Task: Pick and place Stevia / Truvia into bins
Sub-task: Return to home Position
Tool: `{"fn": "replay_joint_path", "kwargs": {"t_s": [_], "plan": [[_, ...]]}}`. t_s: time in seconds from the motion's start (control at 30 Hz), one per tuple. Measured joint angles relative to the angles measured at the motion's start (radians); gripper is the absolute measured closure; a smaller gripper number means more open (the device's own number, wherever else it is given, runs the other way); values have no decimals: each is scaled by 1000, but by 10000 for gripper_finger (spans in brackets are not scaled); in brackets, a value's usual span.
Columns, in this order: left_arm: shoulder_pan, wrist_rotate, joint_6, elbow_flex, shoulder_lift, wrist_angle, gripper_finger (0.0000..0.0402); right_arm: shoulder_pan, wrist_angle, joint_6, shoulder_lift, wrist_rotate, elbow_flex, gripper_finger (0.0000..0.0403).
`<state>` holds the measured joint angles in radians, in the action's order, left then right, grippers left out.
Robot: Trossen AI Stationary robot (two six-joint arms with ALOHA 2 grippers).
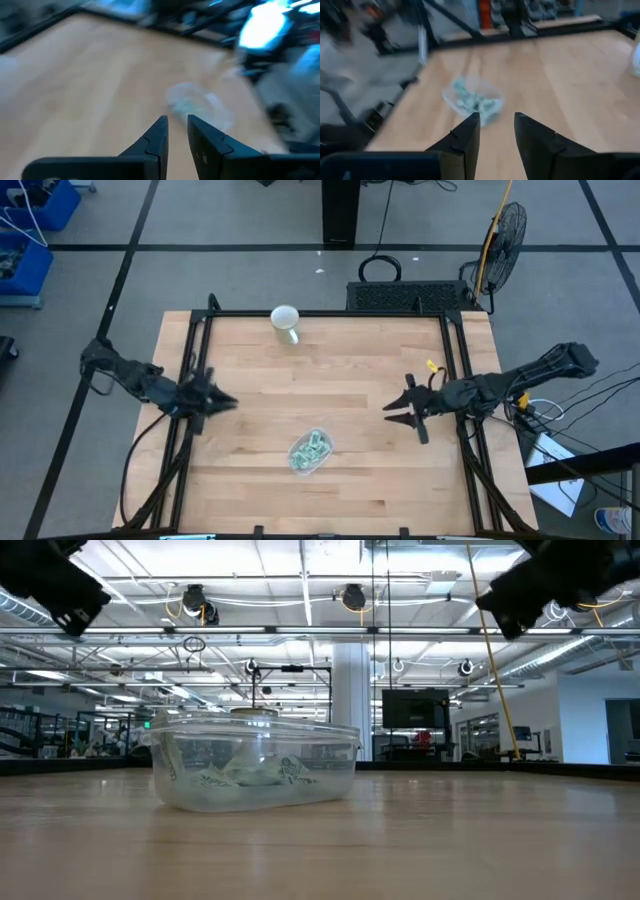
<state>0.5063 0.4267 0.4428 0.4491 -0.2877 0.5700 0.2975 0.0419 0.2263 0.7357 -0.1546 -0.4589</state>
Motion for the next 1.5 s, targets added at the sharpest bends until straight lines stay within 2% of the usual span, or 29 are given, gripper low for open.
{"fn": "replay_joint_path", "kwargs": {"t_s": [0.1,0.17,0.27,0.4,0.57,0.73,0.87,0.97,1.2,1.5], "plan": [[0,-73,-117,-160,69,-274,325,-34,165,16,-116,102,161,287],[-2,-83,-156,-219,107,-348,325,-58,257,16,-195,160,245,287],[-10,-64,-130,-252,158,-323,325,-93,299,-2,-323,186,329,287],[-24,-59,-138,-246,225,-287,325,-139,286,-29,-470,185,377,286],[-29,-58,-199,-243,283,-284,325,-166,213,-48,-578,186,396,288],[-29,-27,-199,-264,283,-303,325,-173,190,-122,-592,186,397,288],[-30,29,-233,-362,283,-502,325,-173,189,-238,-583,185,397,288],[-29,-17,-258,-434,282,-629,325,-173,191,-293,-576,184,398,289],[-29,-130,-376,-437,276,-653,325,-173,192,-318,-568,183,399,289],[-29,-105,-385,-436,271,-629,325,-173,192,-318,-567,183,400,289]]}}
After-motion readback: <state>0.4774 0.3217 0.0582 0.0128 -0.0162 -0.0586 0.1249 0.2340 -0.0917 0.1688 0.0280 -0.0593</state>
